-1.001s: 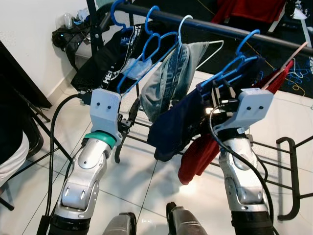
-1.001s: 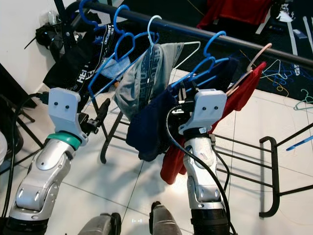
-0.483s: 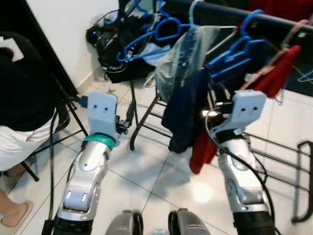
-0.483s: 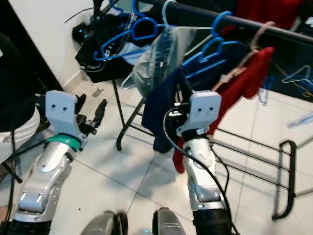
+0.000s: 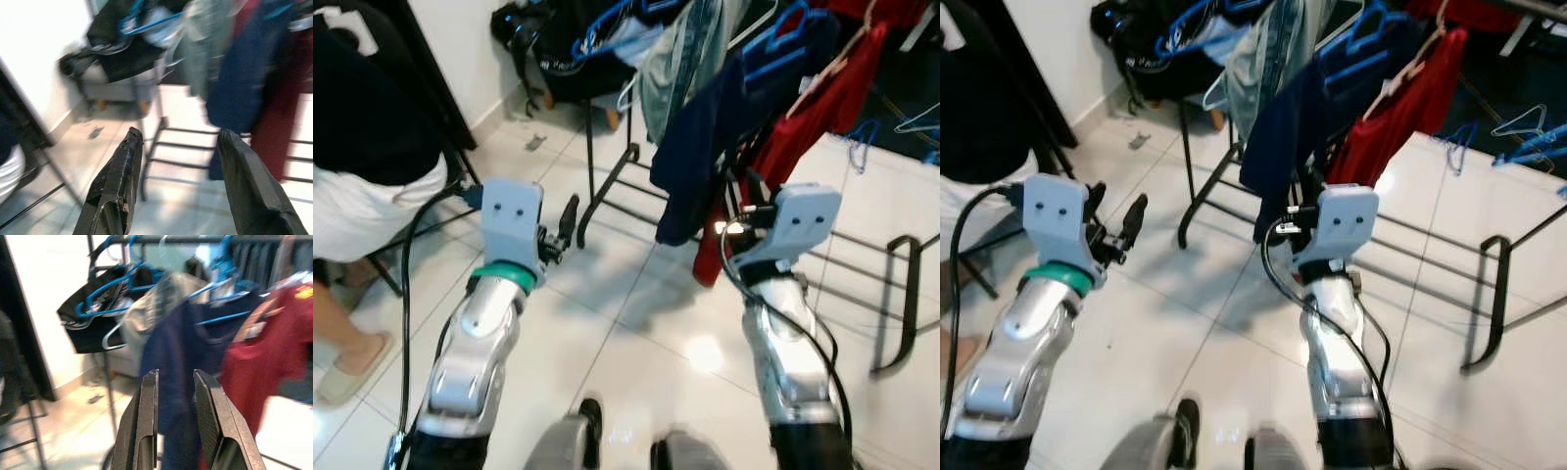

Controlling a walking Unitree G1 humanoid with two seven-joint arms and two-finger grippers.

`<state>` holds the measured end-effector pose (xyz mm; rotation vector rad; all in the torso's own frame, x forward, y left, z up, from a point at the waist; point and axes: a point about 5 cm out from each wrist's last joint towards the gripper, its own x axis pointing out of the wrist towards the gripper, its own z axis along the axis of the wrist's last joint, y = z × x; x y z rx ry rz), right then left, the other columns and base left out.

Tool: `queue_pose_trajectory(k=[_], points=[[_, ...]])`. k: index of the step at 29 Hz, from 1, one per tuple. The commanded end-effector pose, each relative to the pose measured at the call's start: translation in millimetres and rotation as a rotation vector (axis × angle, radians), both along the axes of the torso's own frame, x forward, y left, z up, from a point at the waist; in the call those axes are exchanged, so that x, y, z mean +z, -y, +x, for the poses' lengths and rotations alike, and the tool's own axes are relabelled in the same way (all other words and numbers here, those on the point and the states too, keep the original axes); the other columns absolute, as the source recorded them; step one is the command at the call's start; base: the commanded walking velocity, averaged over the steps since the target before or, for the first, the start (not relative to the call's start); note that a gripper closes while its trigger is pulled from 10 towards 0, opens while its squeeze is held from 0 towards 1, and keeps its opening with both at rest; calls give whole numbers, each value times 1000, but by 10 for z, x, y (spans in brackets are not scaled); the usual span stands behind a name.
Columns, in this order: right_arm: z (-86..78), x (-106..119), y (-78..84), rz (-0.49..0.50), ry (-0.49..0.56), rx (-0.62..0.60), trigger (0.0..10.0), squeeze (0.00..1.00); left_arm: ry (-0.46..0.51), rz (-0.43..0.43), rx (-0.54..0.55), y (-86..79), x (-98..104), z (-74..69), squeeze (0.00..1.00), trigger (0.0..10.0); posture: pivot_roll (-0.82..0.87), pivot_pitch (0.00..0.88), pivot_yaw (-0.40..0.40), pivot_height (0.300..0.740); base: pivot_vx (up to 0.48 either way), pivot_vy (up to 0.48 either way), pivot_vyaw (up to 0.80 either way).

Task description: Hang hanger

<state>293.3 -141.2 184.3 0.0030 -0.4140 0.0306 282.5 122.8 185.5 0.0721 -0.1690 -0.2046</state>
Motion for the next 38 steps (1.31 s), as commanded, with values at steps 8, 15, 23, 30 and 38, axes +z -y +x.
queue_pose_trajectory(k=[8, 15, 23, 30, 38], points=[[4, -31, 14, 17, -12, -5, 10000, 0, -25, 10, -7, 3, -38, 0, 0, 10000, -50, 107, 70, 740, -152, 0, -372], [33, -6, 50, 22, -6, -10, 10000, 0, -53, -12, -35, 48, -21, 5, 0, 10000, -48, 107, 71, 740, 0, 0, -779], [46, 9, 69, 22, 0, -14, 10000, 0, -67, -18, -62, 83, 2, 13, 0, 10000, -48, 105, 72, 740, 0, 0, -775], [55, 19, 72, 24, 6, -13, 10000, 0, -87, -51, -101, 104, 15, 24, 0, 10000, -51, 105, 74, 740, 0, 0, -776], [70, 42, 63, 22, 16, -9, 10000, 0, -68, -33, -87, 78, 35, 73, 0, 10000, -55, 101, 77, 740, 0, 0, -776]])
